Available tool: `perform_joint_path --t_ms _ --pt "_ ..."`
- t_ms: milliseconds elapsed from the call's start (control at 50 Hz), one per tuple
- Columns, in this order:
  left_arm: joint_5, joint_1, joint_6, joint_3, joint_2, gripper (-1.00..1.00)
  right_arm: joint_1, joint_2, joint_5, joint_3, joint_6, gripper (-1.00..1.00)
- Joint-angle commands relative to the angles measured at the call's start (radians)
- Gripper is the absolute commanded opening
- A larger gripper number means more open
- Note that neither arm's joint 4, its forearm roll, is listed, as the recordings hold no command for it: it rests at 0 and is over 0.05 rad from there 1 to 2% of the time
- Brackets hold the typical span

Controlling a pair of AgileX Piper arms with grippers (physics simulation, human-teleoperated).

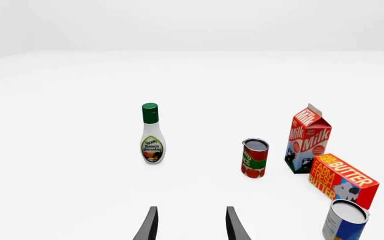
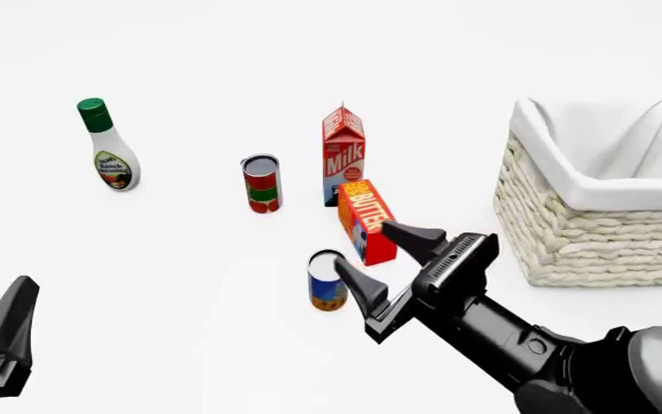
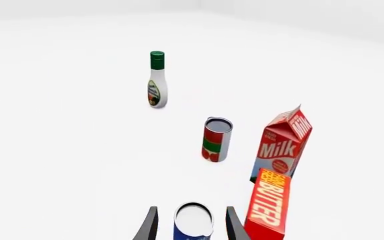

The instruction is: Pick the alphabet soup and place it in the basket.

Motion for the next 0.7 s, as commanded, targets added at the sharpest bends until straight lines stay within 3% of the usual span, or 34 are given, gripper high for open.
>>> perform_joint_path --t_ms 20,700 --pt "0.0 0.0 0.0 0.0 0.0 1.0 0.003 0.057 0.002 -0.039 -0.001 1.0" --pt "0.0 0.0 0.0 0.0 0.0 1.0 -0.005 0.168 -0.024 -0.095 0.032 1.0"
